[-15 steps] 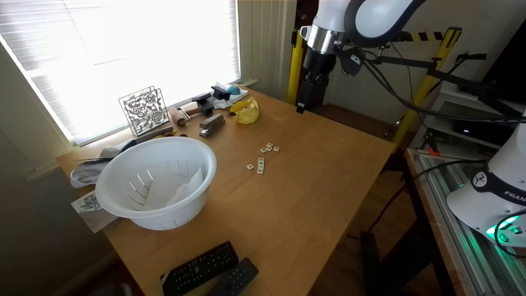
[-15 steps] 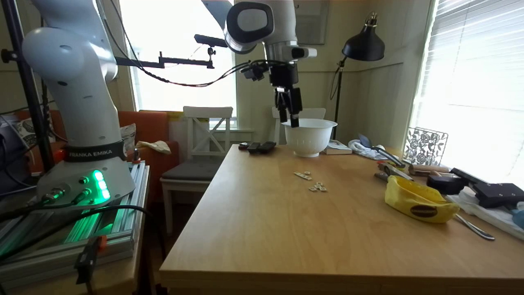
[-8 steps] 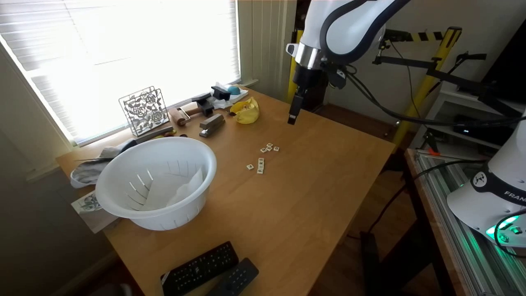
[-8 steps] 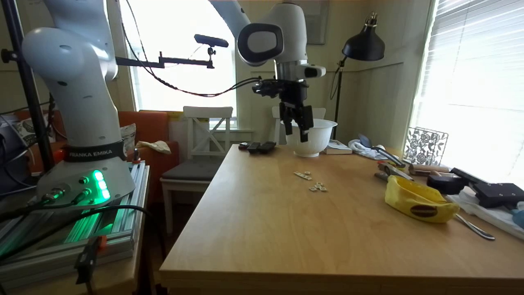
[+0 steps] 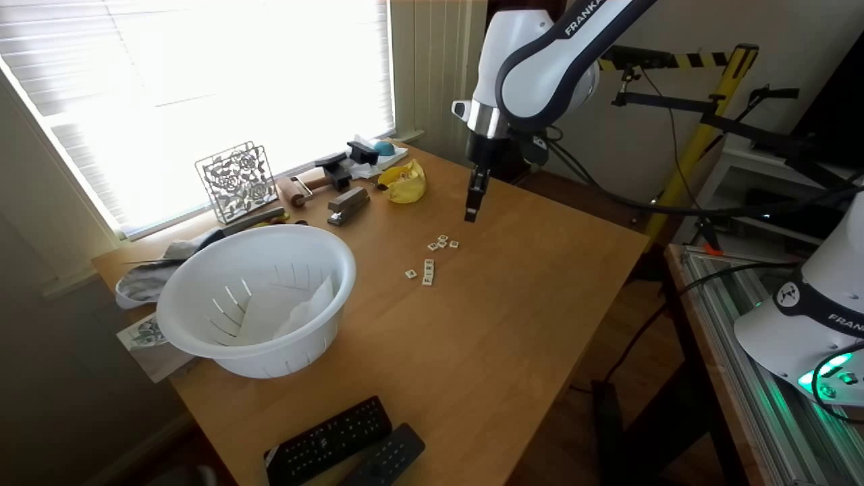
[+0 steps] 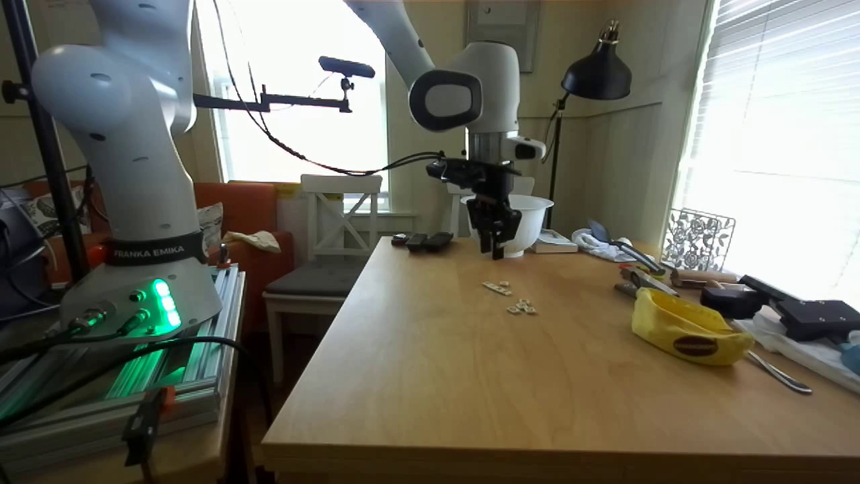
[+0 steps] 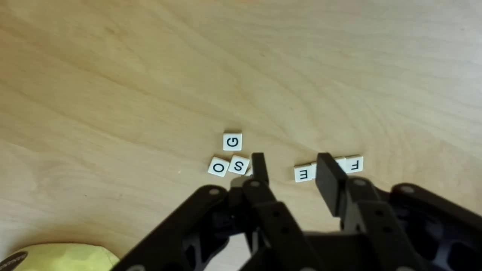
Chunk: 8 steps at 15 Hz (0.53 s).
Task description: Create the word 'Firm' using the letter tiles.
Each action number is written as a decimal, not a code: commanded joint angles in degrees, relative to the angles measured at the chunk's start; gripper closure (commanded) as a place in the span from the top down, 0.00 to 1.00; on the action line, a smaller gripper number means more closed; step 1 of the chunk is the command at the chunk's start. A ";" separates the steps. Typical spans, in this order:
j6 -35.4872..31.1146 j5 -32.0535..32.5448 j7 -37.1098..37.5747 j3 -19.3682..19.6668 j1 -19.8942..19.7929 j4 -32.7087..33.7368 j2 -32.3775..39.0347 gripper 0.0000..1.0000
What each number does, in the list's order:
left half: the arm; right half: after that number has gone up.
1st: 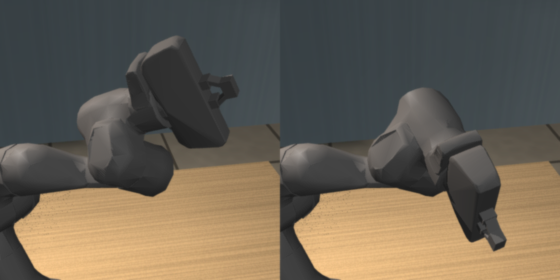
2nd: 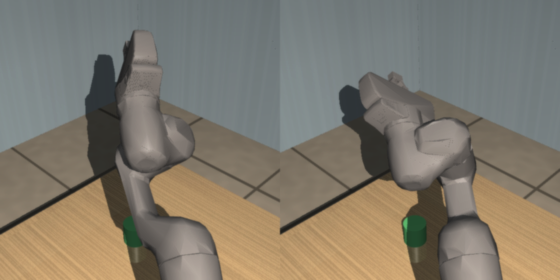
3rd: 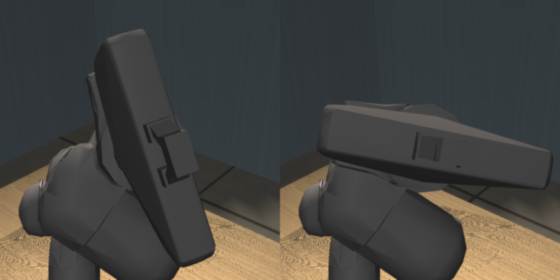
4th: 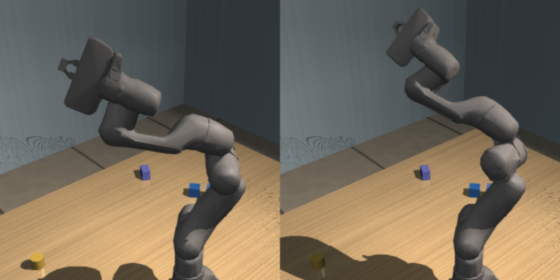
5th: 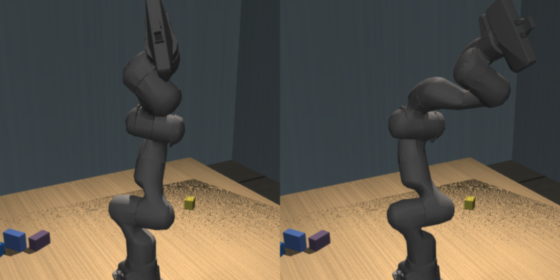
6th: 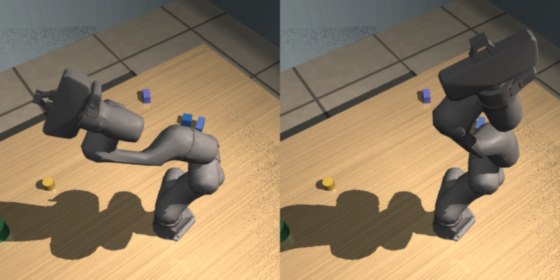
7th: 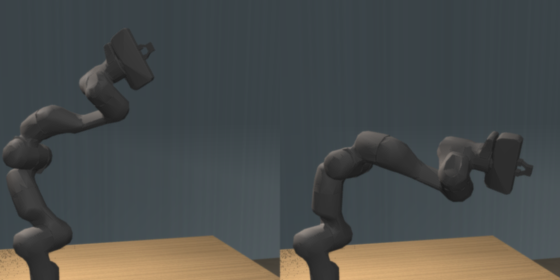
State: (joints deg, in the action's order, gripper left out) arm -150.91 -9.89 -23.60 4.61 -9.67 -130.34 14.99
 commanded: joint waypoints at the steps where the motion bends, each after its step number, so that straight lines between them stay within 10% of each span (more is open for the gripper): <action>1: 0.70 -1.70 -1.57 -2.78 -2.19 4.07 4.38 0.09; 8: 1.66 -1.10 -1.17 -5.62 -4.10 8.92 9.51 0.00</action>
State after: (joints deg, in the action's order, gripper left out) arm -150.75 -9.89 -23.60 0.70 -12.12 -124.68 21.79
